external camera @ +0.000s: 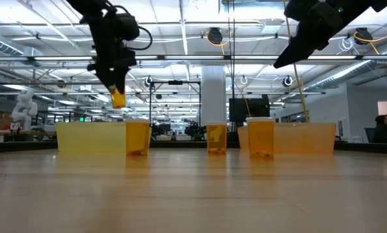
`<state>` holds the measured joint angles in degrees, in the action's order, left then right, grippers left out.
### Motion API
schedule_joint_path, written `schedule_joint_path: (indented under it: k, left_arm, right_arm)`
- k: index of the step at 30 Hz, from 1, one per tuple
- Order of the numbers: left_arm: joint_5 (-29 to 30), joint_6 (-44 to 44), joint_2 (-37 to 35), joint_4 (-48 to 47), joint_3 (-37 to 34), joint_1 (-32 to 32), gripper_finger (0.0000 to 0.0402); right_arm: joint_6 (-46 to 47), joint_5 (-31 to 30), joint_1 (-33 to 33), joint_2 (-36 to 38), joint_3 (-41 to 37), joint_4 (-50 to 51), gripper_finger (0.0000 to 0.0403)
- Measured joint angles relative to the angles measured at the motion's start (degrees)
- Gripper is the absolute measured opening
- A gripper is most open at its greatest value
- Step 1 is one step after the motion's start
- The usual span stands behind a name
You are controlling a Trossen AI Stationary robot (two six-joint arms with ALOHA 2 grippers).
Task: Pick and place medicine bottles into bin by pill shape (circle, oval)
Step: Put the large orange pill bottle into the yellow bin
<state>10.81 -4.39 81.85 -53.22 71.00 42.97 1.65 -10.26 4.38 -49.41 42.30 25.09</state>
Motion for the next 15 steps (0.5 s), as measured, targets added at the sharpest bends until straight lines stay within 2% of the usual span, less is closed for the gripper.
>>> schedule_joint_path:
  k: [9,15]
  left_arm:
    - [1.0,-8.8,8.2,7.4,0.0,0.2,0.0218]
    - [2.6,-14.0,13.4,6.8,0.0,1.0,0.0212]
  right_arm:
    - [-1.6,0.0,0.0,0.0,0.0,-0.5,0.0208]
    - [-3.2,0.0,0.0,0.0,0.0,-0.4,0.0208]
